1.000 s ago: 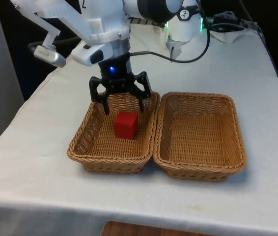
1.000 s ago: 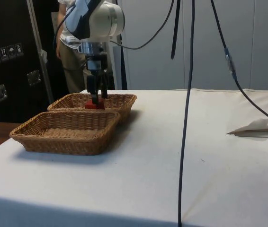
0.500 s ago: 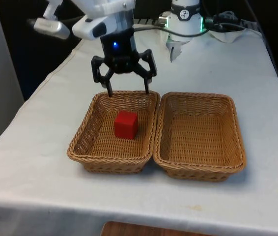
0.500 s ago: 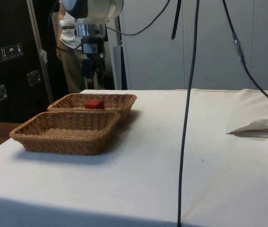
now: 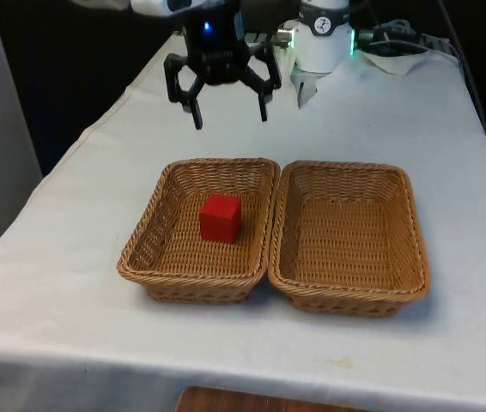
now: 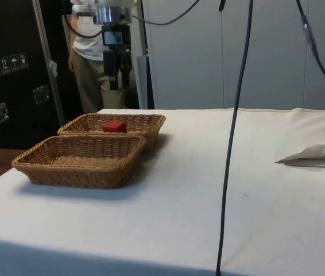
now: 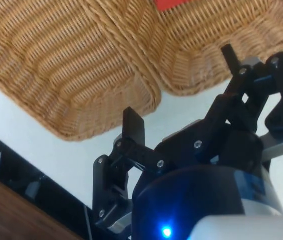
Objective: Pick up the red cube and place it into the right basket.
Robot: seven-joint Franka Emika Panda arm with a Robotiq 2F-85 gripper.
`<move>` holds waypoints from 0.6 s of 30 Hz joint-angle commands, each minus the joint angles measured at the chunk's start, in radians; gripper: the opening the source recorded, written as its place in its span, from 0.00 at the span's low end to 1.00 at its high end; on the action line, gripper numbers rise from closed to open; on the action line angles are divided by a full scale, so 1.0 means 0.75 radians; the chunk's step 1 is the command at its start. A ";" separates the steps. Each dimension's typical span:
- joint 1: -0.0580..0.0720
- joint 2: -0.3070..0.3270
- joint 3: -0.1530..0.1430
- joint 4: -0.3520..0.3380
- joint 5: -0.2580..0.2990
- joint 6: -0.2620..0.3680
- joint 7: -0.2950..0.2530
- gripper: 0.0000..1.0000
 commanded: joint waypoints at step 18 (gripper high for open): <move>0.039 -0.273 0.003 -0.145 -0.203 -0.033 0.039 1.00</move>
